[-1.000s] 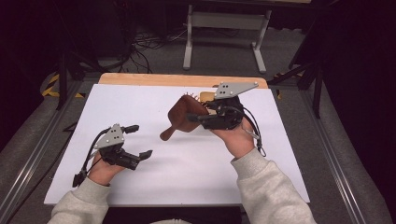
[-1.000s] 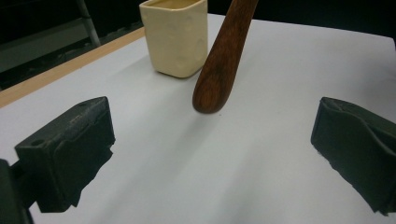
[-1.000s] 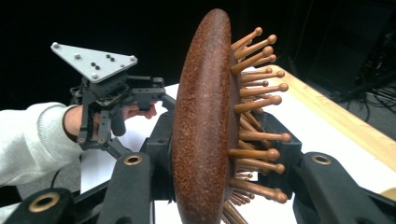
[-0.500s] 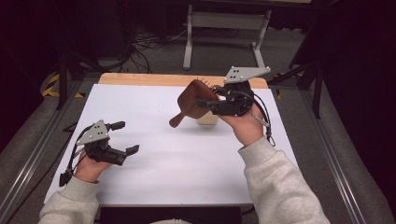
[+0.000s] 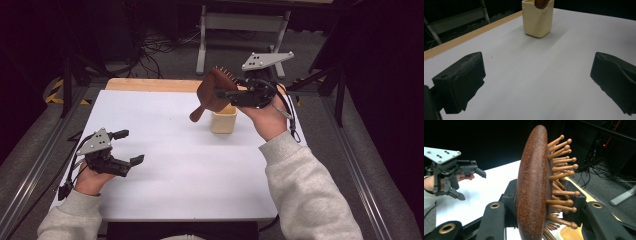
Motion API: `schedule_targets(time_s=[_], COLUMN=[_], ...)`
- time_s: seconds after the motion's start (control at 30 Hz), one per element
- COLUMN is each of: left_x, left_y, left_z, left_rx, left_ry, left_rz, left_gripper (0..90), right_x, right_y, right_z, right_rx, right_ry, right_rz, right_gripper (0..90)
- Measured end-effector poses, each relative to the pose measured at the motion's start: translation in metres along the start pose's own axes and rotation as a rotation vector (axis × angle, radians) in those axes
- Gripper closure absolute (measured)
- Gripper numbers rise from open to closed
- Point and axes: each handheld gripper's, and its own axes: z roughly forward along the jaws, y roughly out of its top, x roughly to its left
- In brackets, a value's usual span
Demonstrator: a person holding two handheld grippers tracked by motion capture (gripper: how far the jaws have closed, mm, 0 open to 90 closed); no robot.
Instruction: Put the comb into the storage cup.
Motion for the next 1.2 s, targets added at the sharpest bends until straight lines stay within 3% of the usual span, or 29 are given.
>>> schedule_targets(time_s=[0.7, 1.2], left_x=[0.005, 0.006], left_y=[0.0, -0.001], left_z=[-0.006, -0.007], left_rx=[-0.007, -0.01], left_ry=[0.022, 0.025], left_rz=[-0.022, -0.023], left_gripper=[0.7, 0.7], right_x=[-0.039, -0.055], right_y=[0.001, -0.004], right_z=[-0.007, -0.012], right_rx=[0.015, 0.024], right_ry=[-0.115, -0.193], right_rz=[0.057, 0.078], right_gripper=[54.6, 54.3])
